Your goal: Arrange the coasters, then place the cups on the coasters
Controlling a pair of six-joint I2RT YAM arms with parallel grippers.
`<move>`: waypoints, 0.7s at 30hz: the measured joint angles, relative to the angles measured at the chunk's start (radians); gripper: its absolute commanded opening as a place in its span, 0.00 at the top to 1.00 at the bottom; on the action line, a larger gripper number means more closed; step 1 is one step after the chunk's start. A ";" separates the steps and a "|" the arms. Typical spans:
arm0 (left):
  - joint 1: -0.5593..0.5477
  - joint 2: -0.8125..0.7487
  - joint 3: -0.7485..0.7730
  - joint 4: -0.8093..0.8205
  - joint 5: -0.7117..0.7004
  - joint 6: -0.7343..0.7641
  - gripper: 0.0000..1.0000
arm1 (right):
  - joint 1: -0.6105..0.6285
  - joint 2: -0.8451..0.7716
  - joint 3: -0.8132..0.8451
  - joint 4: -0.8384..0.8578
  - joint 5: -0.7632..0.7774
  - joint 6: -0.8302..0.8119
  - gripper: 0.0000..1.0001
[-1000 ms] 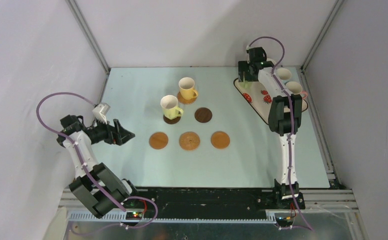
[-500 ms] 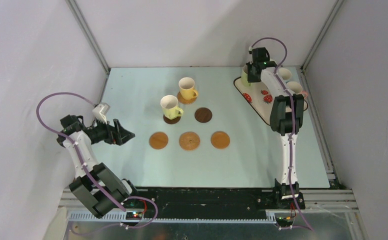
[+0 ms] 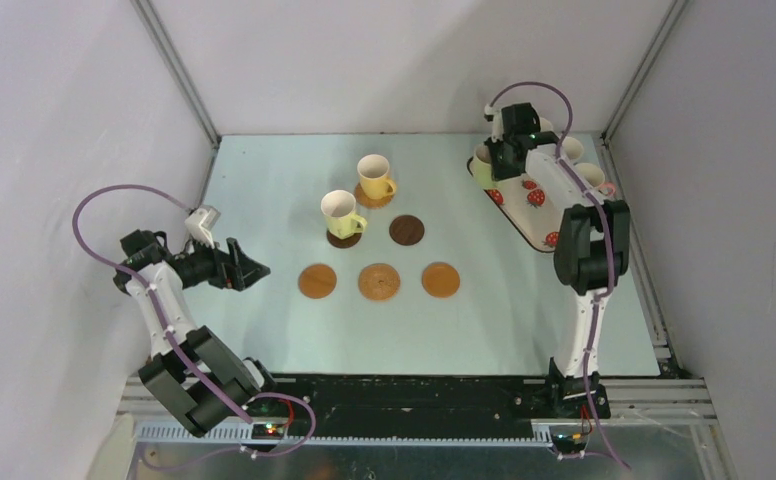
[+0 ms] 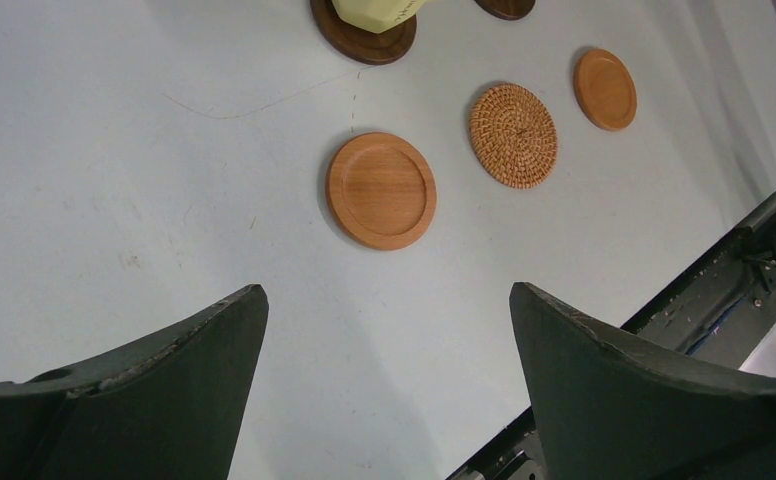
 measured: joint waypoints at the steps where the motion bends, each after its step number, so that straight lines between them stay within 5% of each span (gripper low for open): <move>1: 0.000 -0.001 0.000 -0.002 0.000 0.000 0.02 | 0.021 -0.042 -0.034 -0.002 -0.004 -0.013 1.00; 11: 0.000 -0.003 0.000 -0.010 0.001 0.007 0.02 | 0.194 -0.409 -0.298 0.069 -0.108 -0.046 1.00; 21: 0.000 -0.013 0.000 -0.033 0.001 0.029 0.02 | 0.280 -0.438 -0.469 0.187 -0.156 -0.016 1.00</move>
